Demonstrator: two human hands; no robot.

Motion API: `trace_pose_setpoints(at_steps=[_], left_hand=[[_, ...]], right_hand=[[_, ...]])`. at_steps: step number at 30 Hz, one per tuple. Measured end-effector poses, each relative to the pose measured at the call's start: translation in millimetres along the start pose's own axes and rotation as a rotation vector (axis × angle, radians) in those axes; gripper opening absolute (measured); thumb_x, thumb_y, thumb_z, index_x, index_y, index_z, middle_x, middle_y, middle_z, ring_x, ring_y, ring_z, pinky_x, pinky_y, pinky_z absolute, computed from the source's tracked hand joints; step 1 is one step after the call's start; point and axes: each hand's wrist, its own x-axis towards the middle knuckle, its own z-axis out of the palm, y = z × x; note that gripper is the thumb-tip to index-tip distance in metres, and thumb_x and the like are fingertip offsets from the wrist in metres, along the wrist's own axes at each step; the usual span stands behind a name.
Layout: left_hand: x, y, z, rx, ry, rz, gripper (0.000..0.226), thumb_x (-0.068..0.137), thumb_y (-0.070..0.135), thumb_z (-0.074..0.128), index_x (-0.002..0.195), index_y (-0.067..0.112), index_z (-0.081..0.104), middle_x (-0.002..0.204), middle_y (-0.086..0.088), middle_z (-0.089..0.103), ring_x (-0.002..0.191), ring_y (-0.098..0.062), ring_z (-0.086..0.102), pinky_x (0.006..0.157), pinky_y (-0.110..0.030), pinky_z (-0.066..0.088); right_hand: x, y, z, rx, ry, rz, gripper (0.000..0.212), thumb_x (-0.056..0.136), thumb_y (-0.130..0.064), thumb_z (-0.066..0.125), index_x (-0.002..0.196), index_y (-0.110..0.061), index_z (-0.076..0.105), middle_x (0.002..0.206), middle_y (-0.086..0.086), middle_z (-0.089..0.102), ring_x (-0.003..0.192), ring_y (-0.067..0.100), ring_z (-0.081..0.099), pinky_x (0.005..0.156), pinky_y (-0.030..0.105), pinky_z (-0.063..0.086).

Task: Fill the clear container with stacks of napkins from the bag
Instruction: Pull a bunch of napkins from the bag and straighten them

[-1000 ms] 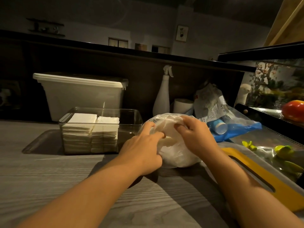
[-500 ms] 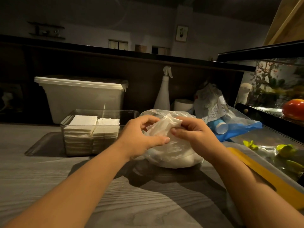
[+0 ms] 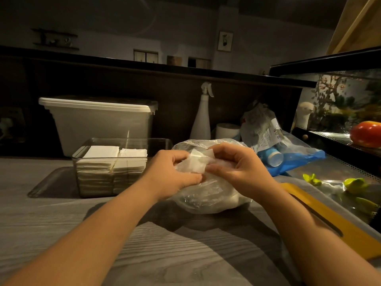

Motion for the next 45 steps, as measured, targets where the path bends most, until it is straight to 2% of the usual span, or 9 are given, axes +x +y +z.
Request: trace_pose_setpoints(at_steps=[5, 8, 12, 18, 24, 27, 29, 34, 45], left_hand=[[2.4, 0.0, -4.1, -0.009, 0.225, -0.011, 0.026, 0.077, 0.024, 0.084, 0.099, 0.027, 0.072, 0.091, 0.008, 0.072, 0.086, -0.011, 0.068, 0.077, -0.036, 0.06], [2.6, 2.7, -10.2, -0.193, 0.299, -0.073, 0.017, 0.083, 0.015, 0.077, 0.095, 0.025, 0.071, 0.09, 0.003, 0.073, 0.085, -0.016, 0.071, 0.074, -0.038, 0.061], [2.5, 5.7, -8.3, -0.425, 0.241, -0.232, 0.021, 0.087, 0.008, 0.068, 0.102, 0.023, 0.068, 0.098, -0.005, 0.072, 0.092, -0.026, 0.07, 0.074, -0.041, 0.059], [1.0, 10.0, -9.8, -0.542, 0.207, -0.302, 0.024, 0.089, -0.003, 0.056, 0.102, 0.016, 0.062, 0.102, -0.01, 0.068, 0.093, -0.03, 0.067, 0.076, -0.042, 0.057], [1.4, 9.0, -8.6, -0.516, 0.215, -0.285, 0.033, 0.082, -0.006, 0.054, 0.103, 0.017, 0.064, 0.104, -0.013, 0.069, 0.097, -0.033, 0.066, 0.08, -0.045, 0.058], [0.8, 8.9, -8.3, -0.47, 0.224, -0.27, 0.03, 0.088, -0.003, 0.052, 0.105, 0.02, 0.063, 0.102, -0.009, 0.068, 0.093, -0.027, 0.065, 0.064, -0.034, 0.053], [0.8, 8.2, -6.9, -0.451, 0.215, -0.258, 0.03, 0.089, -0.002, 0.052, 0.105, 0.022, 0.062, 0.103, -0.008, 0.067, 0.094, -0.026, 0.064, 0.066, -0.034, 0.052], [0.5, 10.2, -3.6, -0.482, 0.131, -0.298, 0.031, 0.087, 0.006, 0.061, 0.114, 0.022, 0.058, 0.108, -0.006, 0.064, 0.097, -0.024, 0.062, 0.072, -0.034, 0.051], [0.1, 6.3, -1.0, -0.566, 0.149, -0.328, 0.035, 0.085, 0.008, 0.075, 0.11, 0.027, 0.061, 0.104, -0.003, 0.071, 0.089, -0.023, 0.071, 0.06, -0.032, 0.057]], right_hand=[[1.5, 9.2, -9.7, -0.181, 0.057, 0.309, 0.02, 0.1, -0.029, 0.054, 0.09, -0.029, 0.071, 0.093, -0.006, 0.068, 0.09, 0.014, 0.063, 0.083, 0.038, 0.055], [1.5, 12.6, -12.4, -0.484, -0.088, 0.356, 0.016, 0.096, -0.036, 0.057, 0.093, -0.03, 0.072, 0.091, -0.012, 0.069, 0.087, 0.008, 0.063, 0.086, 0.039, 0.056], [1.0, 5.8, -13.5, -0.489, -0.168, 0.318, 0.02, 0.087, -0.045, 0.068, 0.101, -0.031, 0.073, 0.098, -0.016, 0.065, 0.092, 0.005, 0.06, 0.089, 0.037, 0.054], [-1.6, 12.9, -8.1, -0.564, -0.423, 0.317, 0.064, 0.07, -0.06, 0.073, 0.127, -0.035, 0.059, 0.124, -0.012, 0.052, 0.114, 0.012, 0.045, 0.103, 0.042, 0.044], [0.0, 1.9, -2.7, 0.008, -0.173, 0.361, 0.063, 0.077, -0.037, 0.082, 0.131, -0.04, 0.05, 0.119, -0.015, 0.061, 0.107, 0.009, 0.06, 0.093, 0.03, 0.05], [2.1, 5.8, -1.5, 0.364, -0.07, 0.408, 0.08, 0.068, -0.027, 0.075, 0.141, -0.039, 0.044, 0.124, -0.004, 0.064, 0.108, 0.02, 0.067, 0.093, 0.039, 0.055], [3.3, 6.8, -0.7, 0.508, 0.051, 0.465, 0.063, 0.075, -0.023, 0.075, 0.134, -0.032, 0.054, 0.122, 0.002, 0.067, 0.106, 0.025, 0.069, 0.09, 0.042, 0.057], [3.5, 6.3, 2.0, 0.439, 0.136, 0.45, 0.029, 0.089, 0.0, 0.063, 0.114, -0.015, 0.068, 0.107, 0.008, 0.073, 0.101, 0.027, 0.07, 0.079, 0.037, 0.058], [5.6, 4.0, 0.5, 0.364, 0.342, 0.549, 0.011, 0.096, -0.012, 0.063, 0.096, -0.016, 0.073, 0.099, 0.004, 0.073, 0.094, 0.022, 0.068, 0.075, 0.036, 0.061]])
